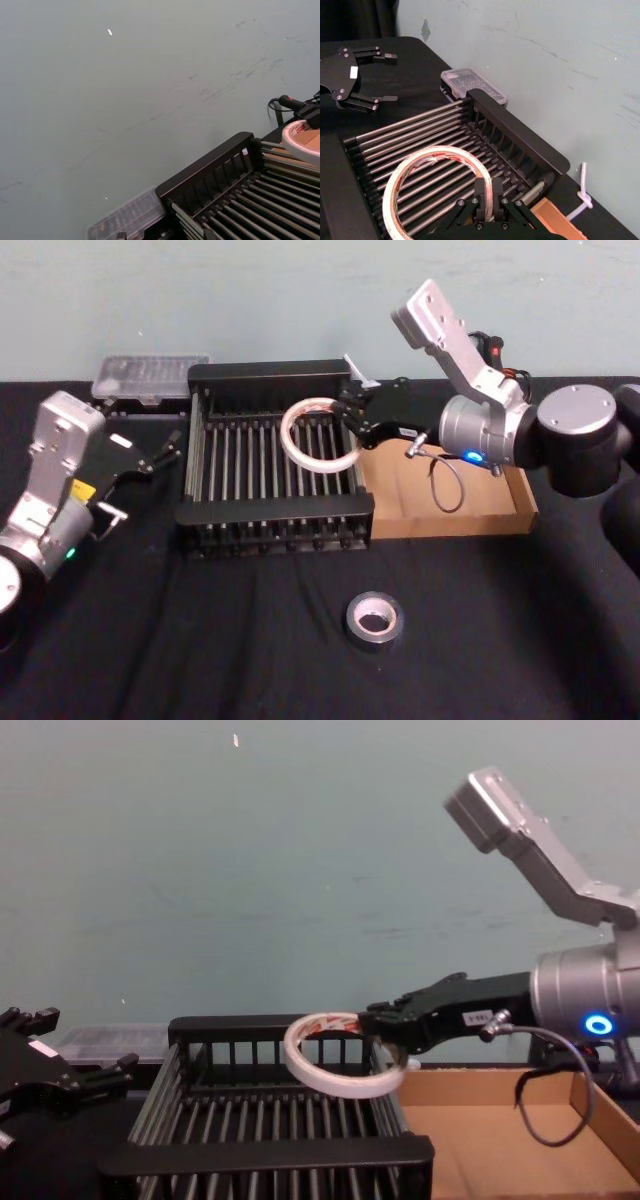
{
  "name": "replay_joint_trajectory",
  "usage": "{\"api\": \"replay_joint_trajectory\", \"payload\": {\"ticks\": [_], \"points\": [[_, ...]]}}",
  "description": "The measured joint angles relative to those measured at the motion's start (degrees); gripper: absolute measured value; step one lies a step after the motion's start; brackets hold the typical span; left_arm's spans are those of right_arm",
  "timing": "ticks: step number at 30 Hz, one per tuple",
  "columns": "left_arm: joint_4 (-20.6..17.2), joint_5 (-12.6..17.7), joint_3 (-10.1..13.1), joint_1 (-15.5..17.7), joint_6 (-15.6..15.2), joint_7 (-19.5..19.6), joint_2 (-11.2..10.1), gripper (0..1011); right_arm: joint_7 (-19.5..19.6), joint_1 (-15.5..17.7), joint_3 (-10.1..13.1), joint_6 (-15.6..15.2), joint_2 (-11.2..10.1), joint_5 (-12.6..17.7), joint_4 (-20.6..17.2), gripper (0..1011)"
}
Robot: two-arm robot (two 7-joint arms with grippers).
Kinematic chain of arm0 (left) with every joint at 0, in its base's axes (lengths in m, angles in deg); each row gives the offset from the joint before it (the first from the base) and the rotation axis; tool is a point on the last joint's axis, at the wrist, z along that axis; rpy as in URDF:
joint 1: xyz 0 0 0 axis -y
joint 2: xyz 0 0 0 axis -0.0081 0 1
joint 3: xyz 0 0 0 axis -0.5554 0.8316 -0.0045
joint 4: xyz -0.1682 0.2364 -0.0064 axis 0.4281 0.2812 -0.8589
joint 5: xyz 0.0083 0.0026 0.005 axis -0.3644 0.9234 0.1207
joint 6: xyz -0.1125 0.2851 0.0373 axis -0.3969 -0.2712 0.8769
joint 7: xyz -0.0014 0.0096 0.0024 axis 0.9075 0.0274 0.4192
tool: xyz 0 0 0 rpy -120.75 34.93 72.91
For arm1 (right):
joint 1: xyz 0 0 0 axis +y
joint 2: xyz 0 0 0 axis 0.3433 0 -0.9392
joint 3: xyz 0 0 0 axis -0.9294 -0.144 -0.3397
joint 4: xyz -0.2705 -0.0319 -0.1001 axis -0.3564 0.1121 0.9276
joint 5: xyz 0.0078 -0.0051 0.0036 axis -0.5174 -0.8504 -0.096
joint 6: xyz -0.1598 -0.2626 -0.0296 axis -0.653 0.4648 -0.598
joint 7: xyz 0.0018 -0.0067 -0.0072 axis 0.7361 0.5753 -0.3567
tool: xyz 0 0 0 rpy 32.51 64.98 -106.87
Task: Pick up the white tape and place it into the black box , Pick up the silver tape and place it into the brown box.
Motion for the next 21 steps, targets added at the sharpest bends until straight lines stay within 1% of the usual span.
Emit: {"api": "replay_joint_trajectory", "payload": {"ticks": [3,8,21], "points": [[0.00,0.00,0.00,0.00,0.00,0.00,0.00,1001,-0.21,-0.75,-0.22,0.19,0.73,-0.03,1.13,92],[0.00,0.00,0.00,0.00,0.00,0.00,0.00,1001,-0.55,-1.28,-0.36,0.46,1.28,-0.01,2.26,92],[0.00,0.00,0.00,0.00,0.00,0.00,0.00,1001,-0.46,-1.20,-0.33,0.48,1.19,0.03,2.04,92]]}}
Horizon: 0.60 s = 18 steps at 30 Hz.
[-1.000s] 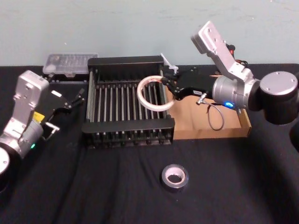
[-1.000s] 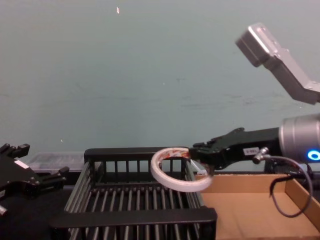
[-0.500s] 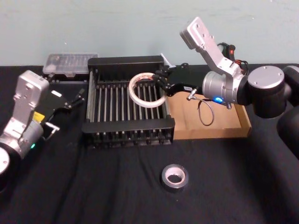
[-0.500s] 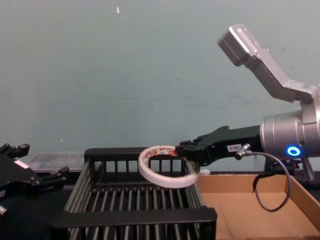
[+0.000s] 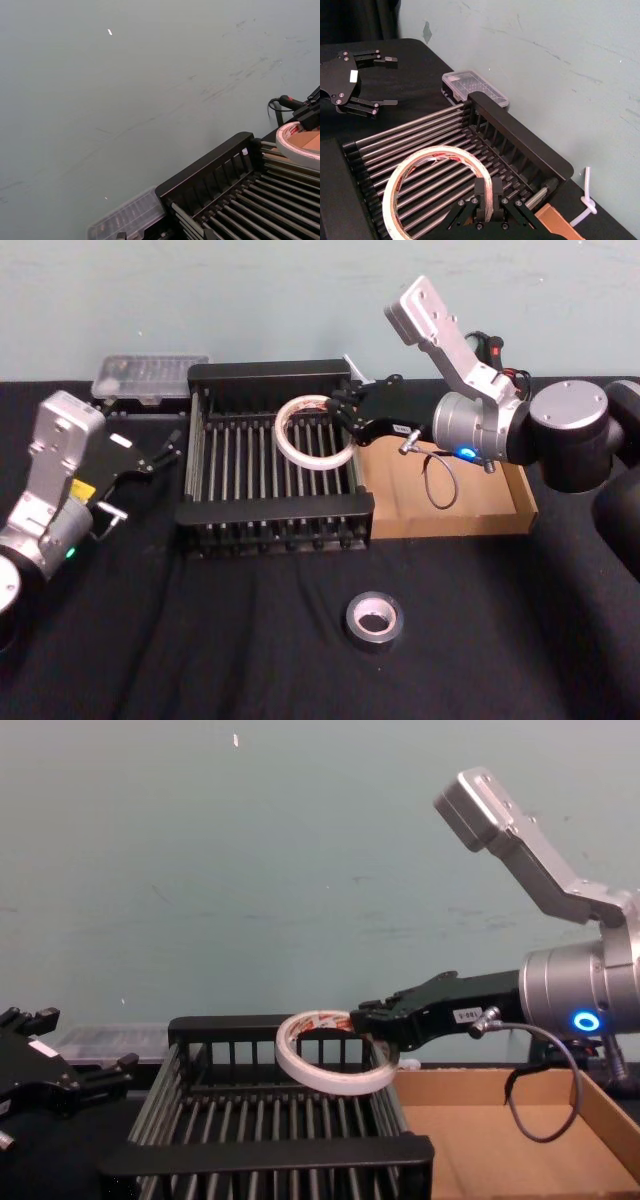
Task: Pick up the white tape and place it into the black box , Pick up the silver tape and place it into the brown box.
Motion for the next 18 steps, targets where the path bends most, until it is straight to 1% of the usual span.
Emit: {"api": "replay_joint_trajectory", "payload": {"ticks": [2,4,5,6,7,8,9,11,12,14,15,17,18], "points": [[0.00,0.00,0.00,0.00,0.00,0.00,0.00,1001,0.02,0.01,0.01,0.00,-0.01,0.01,-0.04,92],[0.00,0.00,0.00,0.00,0.00,0.00,0.00,1001,0.03,0.02,0.02,0.00,-0.01,0.02,-0.06,130],[0.00,0.00,0.00,0.00,0.00,0.00,0.00,1001,0.03,0.02,0.02,0.00,-0.02,0.02,-0.07,172],[0.00,0.00,0.00,0.00,0.00,0.00,0.00,1001,0.03,0.03,0.03,0.00,-0.03,0.03,-0.08,172],[0.00,0.00,0.00,0.00,0.00,0.00,0.00,1001,0.04,0.04,0.04,0.00,-0.03,0.04,-0.09,225],[0.00,0.00,0.00,0.00,0.00,0.00,0.00,1001,0.04,0.04,0.04,0.00,-0.03,0.04,-0.09,243],[0.00,0.00,0.00,0.00,0.00,0.00,0.00,1001,0.05,0.05,0.05,-0.01,-0.04,0.05,-0.10,282],[0.00,0.00,0.00,0.00,0.00,0.00,0.00,1001,0.06,0.06,0.06,-0.01,-0.05,0.06,-0.12,315],[0.00,0.00,0.00,0.00,0.00,0.00,0.00,1001,0.07,0.06,0.07,-0.02,-0.06,0.07,-0.13,380],[0.00,0.00,0.00,0.00,0.00,0.00,0.00,1001,0.08,0.06,0.08,-0.03,-0.07,0.07,-0.13,419],[0.00,0.00,0.00,0.00,0.00,0.00,0.00,1001,0.08,0.07,0.08,-0.03,-0.07,0.07,-0.15,482],[0.00,0.00,0.00,0.00,0.00,0.00,0.00,1001,0.09,0.08,0.08,-0.04,-0.08,0.07,-0.15,512],[0.00,0.00,0.00,0.00,0.00,0.00,0.00,1001,0.09,0.08,0.08,-0.04,-0.08,0.07,-0.15,562]]}}
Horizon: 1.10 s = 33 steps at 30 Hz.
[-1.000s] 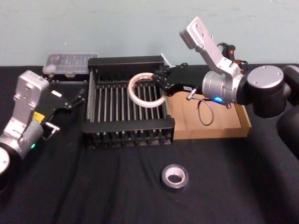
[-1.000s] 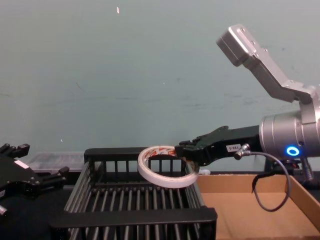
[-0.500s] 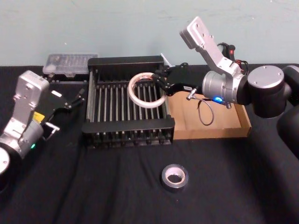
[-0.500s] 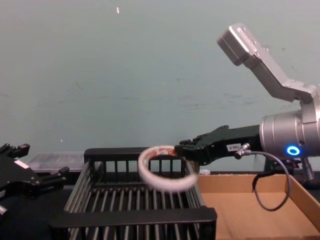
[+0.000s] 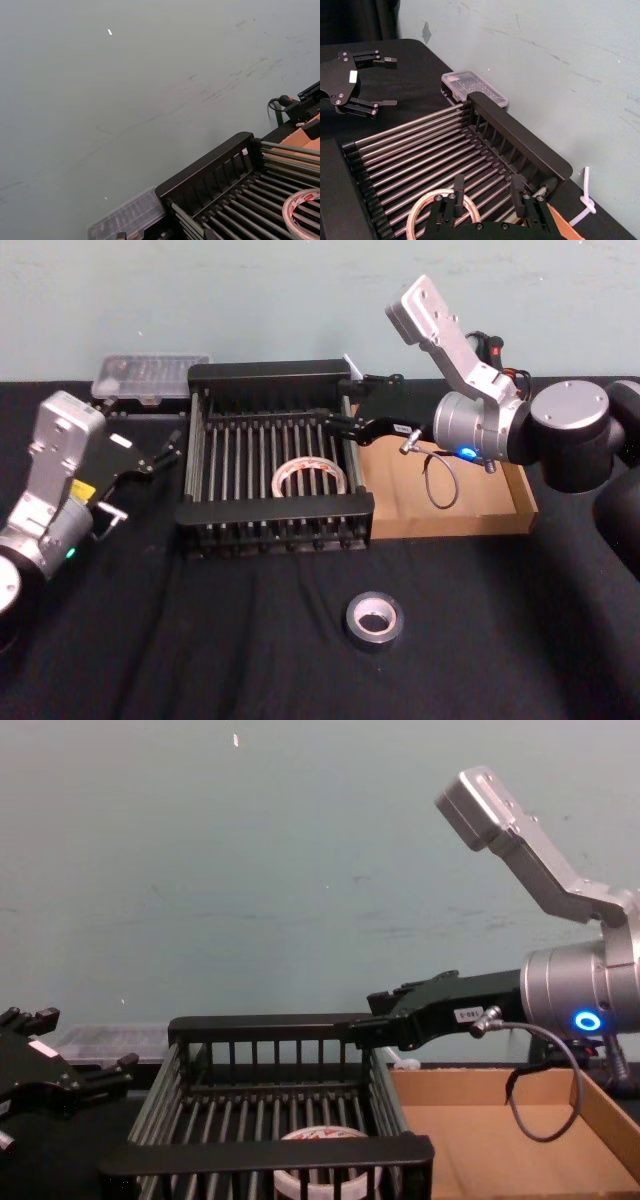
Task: Pick up the white tape and place it into the black box , Pick up the silver tape and place it into the brown box.
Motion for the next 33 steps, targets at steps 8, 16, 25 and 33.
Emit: {"api": "replay_joint_trajectory", "payload": {"ticks": [8,16,25,33], "points": [[0.00,0.00,0.00,0.00,0.00,0.00,0.00,1001,0.01,0.02,0.00,-0.04,0.00,0.00,-0.03,818],[0.00,0.00,0.00,0.00,0.00,0.00,0.00,1001,0.01,0.03,0.00,-0.05,0.00,0.00,-0.03,1003],[0.00,0.00,0.00,0.00,0.00,0.00,0.00,1001,0.05,0.08,0.00,-0.14,-0.06,0.00,-0.16,1002],[0.00,0.00,0.00,0.00,0.00,0.00,0.00,1001,0.72,1.75,1.34,-1.43,-1.75,1.07,-4.06,1002]]}}
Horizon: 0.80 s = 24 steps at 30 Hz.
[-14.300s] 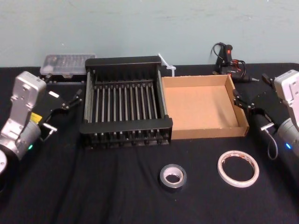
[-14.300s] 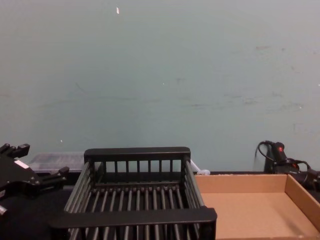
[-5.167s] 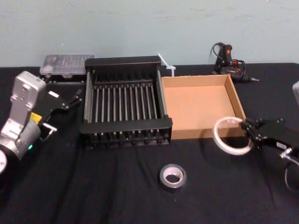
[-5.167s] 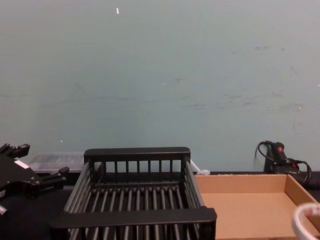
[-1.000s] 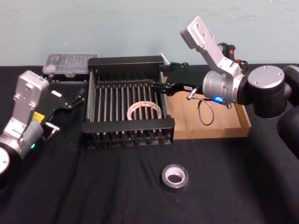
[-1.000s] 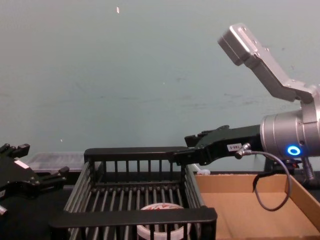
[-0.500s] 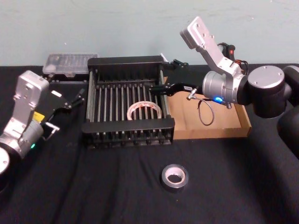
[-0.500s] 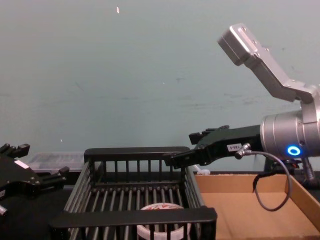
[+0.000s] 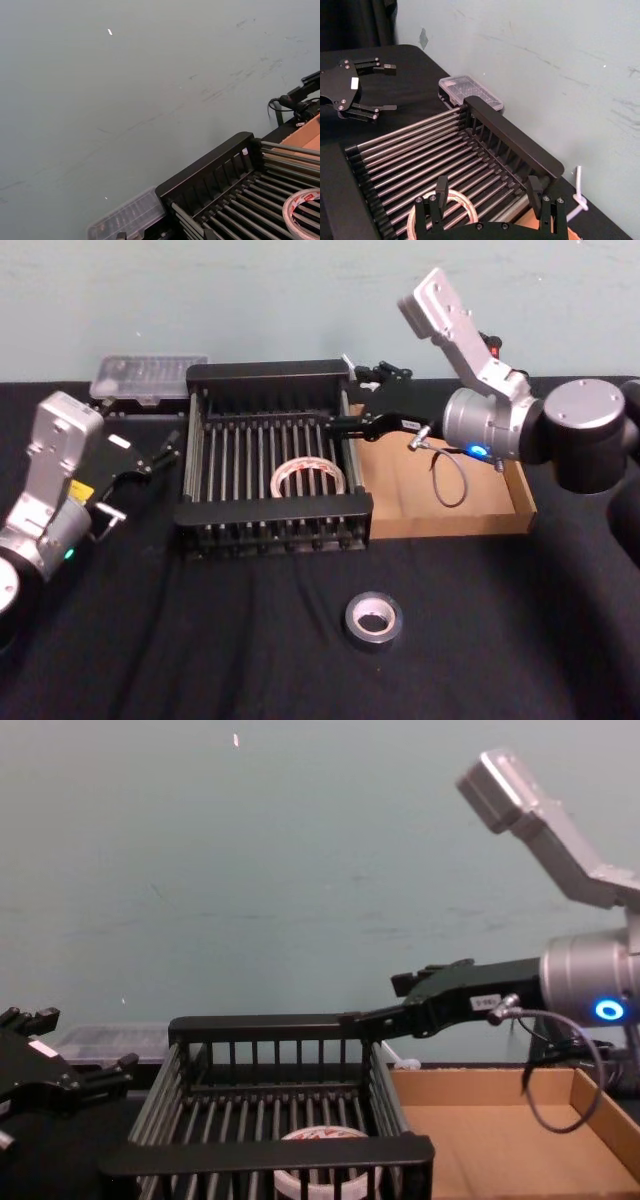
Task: Pick up the white tape and place it into the black box , Pick up the silver tape and place it into the brown box.
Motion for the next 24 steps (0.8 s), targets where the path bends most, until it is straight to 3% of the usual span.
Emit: {"api": "replay_joint_trajectory", "payload": {"ticks": [6,12,24], "points": [[0.00,0.00,0.00,0.00,0.00,0.00,0.00,1001,0.04,2.41,1.30,-1.98,-2.81,1.48,-4.75,1002],[0.00,0.00,0.00,0.00,0.00,0.00,0.00,1001,0.22,7.00,2.89,-4.23,-7.65,3.65,-12.08,1002],[0.00,0.00,0.00,0.00,0.00,0.00,0.00,1001,-0.61,14.45,3.92,-6.28,-16.01,6.25,-21.59,1002]]}}
